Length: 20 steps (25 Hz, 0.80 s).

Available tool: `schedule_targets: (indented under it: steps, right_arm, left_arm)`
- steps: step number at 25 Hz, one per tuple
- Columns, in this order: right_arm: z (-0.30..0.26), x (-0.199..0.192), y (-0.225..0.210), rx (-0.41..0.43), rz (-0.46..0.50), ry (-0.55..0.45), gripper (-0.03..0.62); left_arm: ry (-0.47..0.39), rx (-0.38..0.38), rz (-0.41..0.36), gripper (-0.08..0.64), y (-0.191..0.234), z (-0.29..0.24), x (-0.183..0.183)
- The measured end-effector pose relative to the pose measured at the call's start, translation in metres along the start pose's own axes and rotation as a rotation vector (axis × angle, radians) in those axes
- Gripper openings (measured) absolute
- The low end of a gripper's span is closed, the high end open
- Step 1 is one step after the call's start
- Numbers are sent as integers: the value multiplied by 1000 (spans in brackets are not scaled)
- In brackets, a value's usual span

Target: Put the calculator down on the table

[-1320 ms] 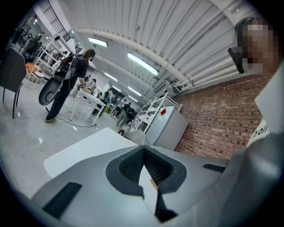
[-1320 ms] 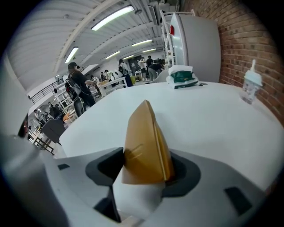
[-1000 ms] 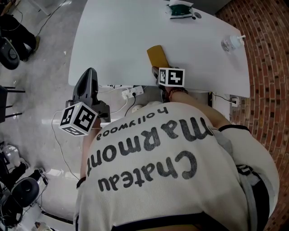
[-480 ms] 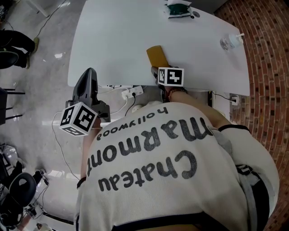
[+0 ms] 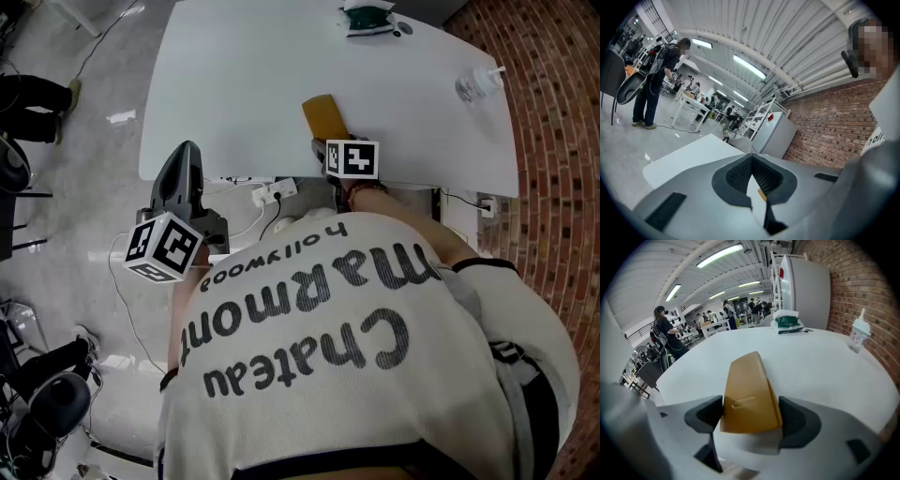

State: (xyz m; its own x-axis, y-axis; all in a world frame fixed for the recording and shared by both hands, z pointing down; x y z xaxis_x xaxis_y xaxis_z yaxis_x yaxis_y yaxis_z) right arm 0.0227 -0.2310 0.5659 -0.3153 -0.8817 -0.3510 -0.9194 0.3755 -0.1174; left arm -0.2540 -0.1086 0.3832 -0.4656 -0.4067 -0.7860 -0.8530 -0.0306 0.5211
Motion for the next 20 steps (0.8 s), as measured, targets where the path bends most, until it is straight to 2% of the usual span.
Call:
schedule_targets:
  steps: [7,10,20]
  right_arm:
    - [-2,-2,-3,-26,16,13,400]
    - [1,-1,-4,-30,17,-7,428]
    - [5,-8,-14,36,-14,20,428]
  left_arm:
    - [-6,7,-5,2,-5,2,-1]
    - [-11,11,-9,2,-8,4,-2]
    - [-23,42,-21,2,-31,15,-9]
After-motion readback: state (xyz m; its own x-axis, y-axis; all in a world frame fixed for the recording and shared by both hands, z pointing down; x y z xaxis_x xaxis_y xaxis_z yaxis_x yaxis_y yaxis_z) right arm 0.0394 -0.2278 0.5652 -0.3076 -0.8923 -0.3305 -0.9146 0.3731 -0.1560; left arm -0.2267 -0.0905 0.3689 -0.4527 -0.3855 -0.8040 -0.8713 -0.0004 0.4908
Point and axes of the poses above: the fingertips, and each gripper's own axes: z backward along the fingers, y to its left, x out of its top, the point moved 3 cm from there along z, backward along the fingers, and after that the axes turned 15 degrees about y, right-handed, at the moved point
